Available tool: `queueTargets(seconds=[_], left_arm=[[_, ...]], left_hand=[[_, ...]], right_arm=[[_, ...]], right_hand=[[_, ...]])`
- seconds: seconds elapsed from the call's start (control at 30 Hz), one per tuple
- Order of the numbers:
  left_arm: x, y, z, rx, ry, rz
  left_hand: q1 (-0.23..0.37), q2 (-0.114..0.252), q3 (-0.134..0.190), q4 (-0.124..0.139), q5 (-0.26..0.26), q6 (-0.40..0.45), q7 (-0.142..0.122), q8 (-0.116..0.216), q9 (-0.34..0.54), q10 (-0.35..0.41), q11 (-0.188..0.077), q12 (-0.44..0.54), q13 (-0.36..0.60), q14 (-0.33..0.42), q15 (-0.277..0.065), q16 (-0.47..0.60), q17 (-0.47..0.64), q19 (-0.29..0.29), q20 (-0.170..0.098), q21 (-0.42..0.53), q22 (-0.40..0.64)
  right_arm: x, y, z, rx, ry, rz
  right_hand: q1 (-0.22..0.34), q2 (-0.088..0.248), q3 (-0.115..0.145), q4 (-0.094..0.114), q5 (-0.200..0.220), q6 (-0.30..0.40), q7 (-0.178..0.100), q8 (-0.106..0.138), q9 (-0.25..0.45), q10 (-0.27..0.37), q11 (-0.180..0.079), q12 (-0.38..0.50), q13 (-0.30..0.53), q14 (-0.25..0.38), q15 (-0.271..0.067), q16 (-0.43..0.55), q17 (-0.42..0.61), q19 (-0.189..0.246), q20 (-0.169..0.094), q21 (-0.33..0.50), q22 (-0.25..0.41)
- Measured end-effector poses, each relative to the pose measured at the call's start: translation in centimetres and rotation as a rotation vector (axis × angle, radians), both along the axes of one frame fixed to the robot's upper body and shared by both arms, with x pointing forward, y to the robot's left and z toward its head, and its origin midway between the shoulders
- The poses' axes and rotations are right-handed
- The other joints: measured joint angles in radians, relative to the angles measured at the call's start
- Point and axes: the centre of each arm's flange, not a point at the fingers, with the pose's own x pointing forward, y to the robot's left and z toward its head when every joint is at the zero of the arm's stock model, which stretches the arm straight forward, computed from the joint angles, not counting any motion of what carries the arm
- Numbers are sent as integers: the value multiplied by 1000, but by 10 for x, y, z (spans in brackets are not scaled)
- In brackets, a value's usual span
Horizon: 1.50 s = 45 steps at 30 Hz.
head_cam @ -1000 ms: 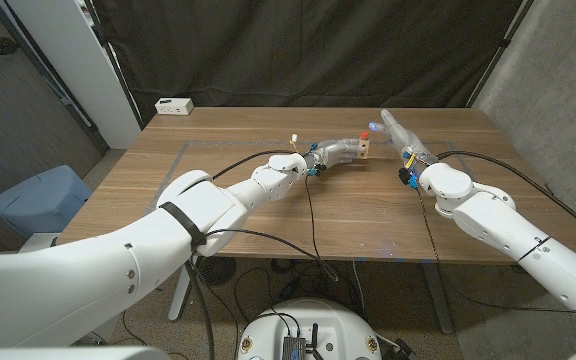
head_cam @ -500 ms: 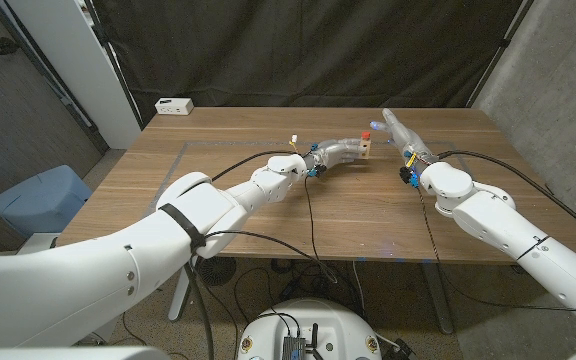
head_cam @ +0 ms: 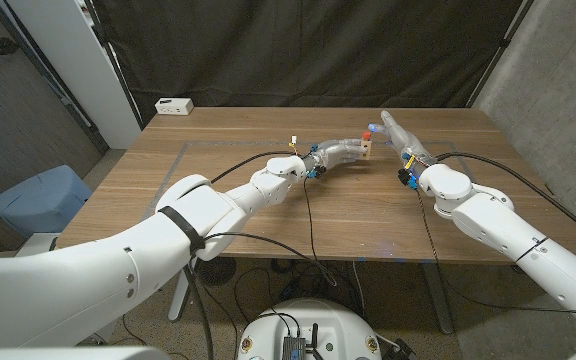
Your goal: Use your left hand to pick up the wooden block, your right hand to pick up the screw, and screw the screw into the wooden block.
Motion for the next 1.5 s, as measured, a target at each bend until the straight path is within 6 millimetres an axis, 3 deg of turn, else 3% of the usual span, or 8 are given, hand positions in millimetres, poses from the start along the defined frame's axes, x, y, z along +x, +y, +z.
queueTargets(seconds=[1.5], left_arm=[[-1, 0, -1, 0, -4, -10]], left_hand=[[1, -2, -1, -1, 0, 0, 0, 0, 0, -3, 1, 1, 0, 0, 0, 0, 0, 0, 0, 0, 0]], right_arm=[[-13, 8, -8, -18, 8, 3]], right_hand=[[0, 0, 0, 0, 0, 5, 5, 4, 0, 0, 0, 0, 0, 0, 0, 0, 0, 0, 0, 0, 0]])
